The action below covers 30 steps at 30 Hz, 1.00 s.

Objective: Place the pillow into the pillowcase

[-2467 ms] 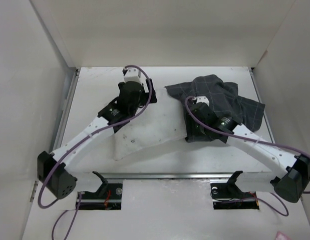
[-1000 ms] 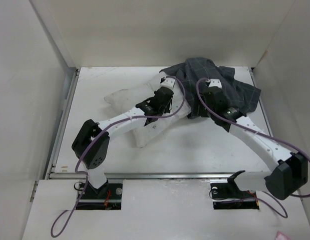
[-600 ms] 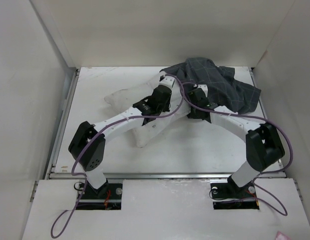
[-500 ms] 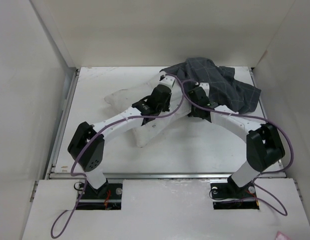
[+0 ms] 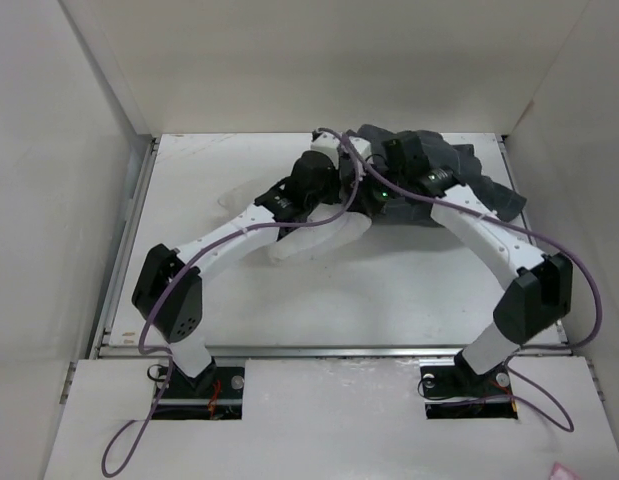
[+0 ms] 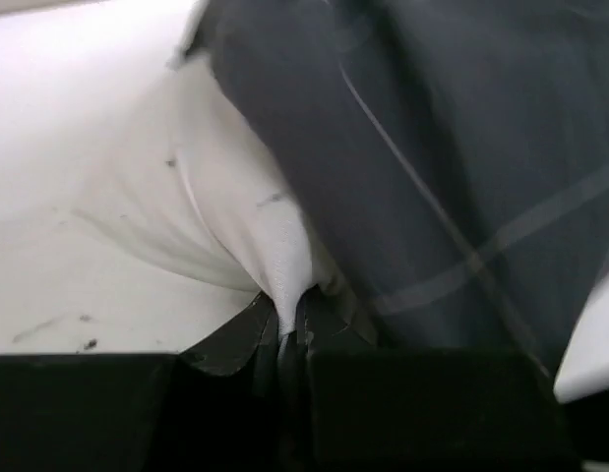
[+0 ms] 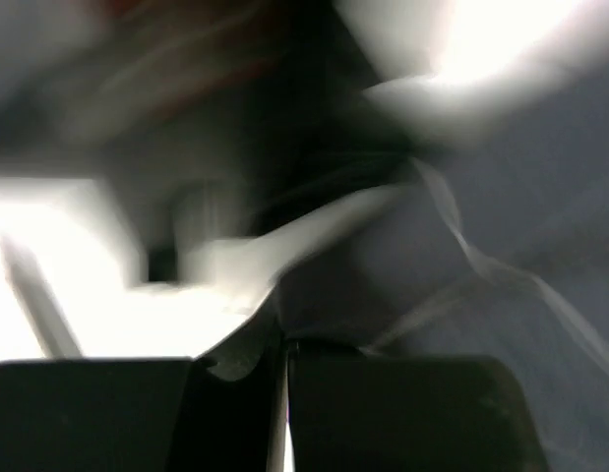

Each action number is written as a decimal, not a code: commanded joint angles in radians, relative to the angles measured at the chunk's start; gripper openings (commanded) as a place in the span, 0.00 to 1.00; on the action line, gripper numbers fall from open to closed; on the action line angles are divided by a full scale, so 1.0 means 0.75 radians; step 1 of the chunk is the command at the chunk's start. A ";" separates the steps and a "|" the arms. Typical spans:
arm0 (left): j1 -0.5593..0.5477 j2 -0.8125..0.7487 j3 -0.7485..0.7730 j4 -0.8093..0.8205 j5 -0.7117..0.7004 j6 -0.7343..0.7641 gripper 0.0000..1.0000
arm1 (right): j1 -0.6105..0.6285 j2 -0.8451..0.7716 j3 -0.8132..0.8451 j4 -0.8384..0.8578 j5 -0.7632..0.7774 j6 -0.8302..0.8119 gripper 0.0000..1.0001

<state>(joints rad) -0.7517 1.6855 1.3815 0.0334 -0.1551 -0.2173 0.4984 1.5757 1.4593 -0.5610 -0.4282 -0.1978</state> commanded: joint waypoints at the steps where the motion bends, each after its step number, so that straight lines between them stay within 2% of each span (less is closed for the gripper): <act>1: -0.041 -0.014 0.107 0.319 0.109 -0.144 0.00 | 0.155 0.163 0.238 -0.447 -0.746 -0.805 0.00; 2: -0.041 -0.014 0.107 0.340 0.109 -0.174 0.00 | 0.156 0.212 0.370 -0.613 -0.764 -0.958 0.00; 3: -0.041 -0.014 0.107 0.354 0.096 -0.197 0.00 | 0.156 0.303 0.444 -0.798 -0.797 -1.326 0.00; 4: -0.041 -0.014 0.107 0.371 0.076 -0.238 0.00 | 0.156 0.343 0.510 -1.094 -0.850 -1.487 0.00; 7: -0.041 -0.014 0.093 0.385 0.076 -0.273 0.00 | 0.119 0.309 0.448 -1.085 -0.900 -1.601 0.00; 10: -0.041 -0.032 0.032 0.405 0.108 -0.289 0.00 | 0.050 0.321 0.415 -1.085 -0.971 -1.585 0.00; 11: -0.041 -0.047 0.017 0.405 0.121 -0.289 0.00 | 0.025 0.339 0.415 -1.085 -0.998 -1.585 0.13; 12: -0.041 -0.069 -0.015 0.405 0.121 -0.289 0.00 | -0.018 0.351 0.415 -1.097 -1.052 -1.551 0.22; 13: -0.041 -0.069 -0.016 0.389 0.121 -0.289 0.00 | -0.034 0.372 0.415 -1.097 -1.069 -1.550 0.30; 14: -0.041 -0.095 -0.056 0.389 0.121 -0.277 0.00 | -0.047 0.372 0.415 -1.097 -1.092 -1.534 0.33; 16: -0.041 -0.124 -0.107 0.389 0.109 -0.263 0.00 | -0.047 0.384 0.400 -1.097 -1.124 -1.518 0.48; 19: -0.041 -0.157 -0.175 0.377 0.109 -0.248 0.00 | -0.047 0.370 0.343 -1.097 -1.167 -1.481 0.59; 22: -0.041 -0.173 -0.232 0.338 0.021 -0.261 0.00 | -0.059 0.329 0.298 -1.097 -1.221 -1.465 0.69; 23: -0.041 -0.188 -0.247 0.338 0.004 -0.283 0.00 | -0.059 0.329 0.280 -1.097 -1.221 -1.465 0.77; 24: -0.041 -0.188 -0.275 0.324 0.004 -0.297 0.00 | -0.059 0.329 0.280 -1.097 -1.239 -1.446 1.00; 28: 0.018 -0.269 -0.351 0.273 -0.104 -0.363 0.00 | -0.059 0.396 0.347 -1.085 -1.256 -1.356 1.00; 30: 0.051 -0.300 -0.382 0.258 -0.157 -0.412 0.00 | -0.059 0.435 0.481 -1.097 -1.205 -1.295 1.00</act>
<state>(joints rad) -0.7410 1.5898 1.1320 0.2611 -0.2081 -0.4725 0.5217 1.8671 1.6897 -1.4403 -1.3231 -1.2194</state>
